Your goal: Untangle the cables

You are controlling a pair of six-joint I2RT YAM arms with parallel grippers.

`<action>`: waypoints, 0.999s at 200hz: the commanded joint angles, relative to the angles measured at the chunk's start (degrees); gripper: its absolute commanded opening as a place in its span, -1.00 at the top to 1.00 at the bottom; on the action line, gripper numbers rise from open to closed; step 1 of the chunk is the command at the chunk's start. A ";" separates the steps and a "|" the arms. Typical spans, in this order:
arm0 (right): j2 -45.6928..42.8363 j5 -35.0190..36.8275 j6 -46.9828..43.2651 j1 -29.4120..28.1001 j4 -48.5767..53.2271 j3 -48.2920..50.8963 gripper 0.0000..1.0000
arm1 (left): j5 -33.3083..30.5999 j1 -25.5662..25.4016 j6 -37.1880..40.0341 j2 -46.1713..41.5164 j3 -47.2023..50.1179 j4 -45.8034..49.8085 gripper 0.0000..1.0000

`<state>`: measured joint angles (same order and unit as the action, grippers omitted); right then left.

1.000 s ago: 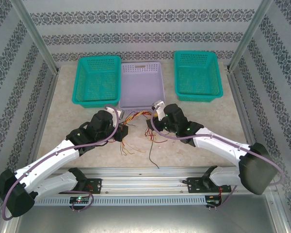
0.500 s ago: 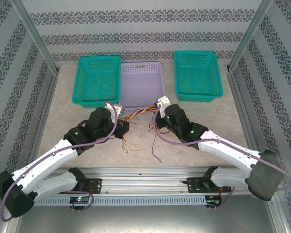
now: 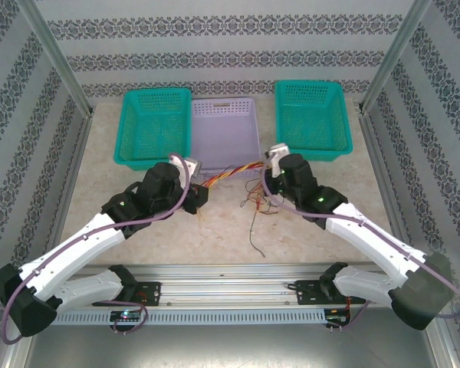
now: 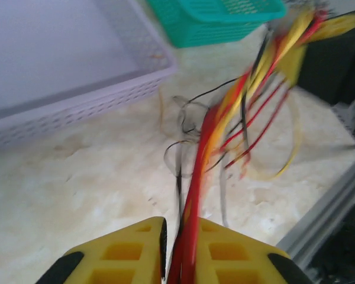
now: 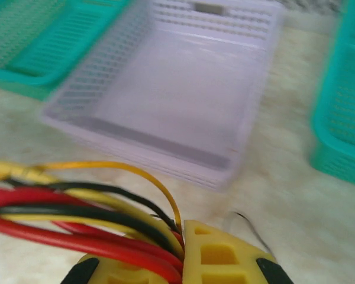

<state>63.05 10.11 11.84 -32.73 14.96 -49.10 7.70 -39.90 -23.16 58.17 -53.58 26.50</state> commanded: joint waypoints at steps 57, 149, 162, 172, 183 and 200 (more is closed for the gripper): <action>-2.88 -1.49 3.28 3.65 4.44 -0.05 1.00 | -0.41 1.93 -3.55 -5.71 3.52 5.43 -0.24; -6.17 -32.17 6.89 4.11 -5.22 3.51 1.00 | 10.39 1.84 -10.31 -8.71 11.19 -13.67 -0.64; -6.54 -33.12 8.52 5.41 -6.71 4.33 1.00 | 9.79 1.90 -10.24 -10.20 11.68 -14.75 -0.70; -6.51 -35.09 10.61 7.14 -8.17 4.83 1.00 | 9.37 1.85 -10.61 -11.70 12.26 -16.22 -0.75; -6.07 -37.44 12.55 8.26 -9.62 5.02 1.00 | 9.16 1.85 -11.32 -13.07 13.29 -18.39 -0.79; -5.24 -40.08 14.26 8.47 -11.04 4.39 1.00 | 10.02 1.91 -12.00 -14.00 14.86 -21.68 -0.82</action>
<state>57.58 -22.70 21.37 -25.02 9.96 -44.49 16.40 -38.46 -33.34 46.11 -40.66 13.08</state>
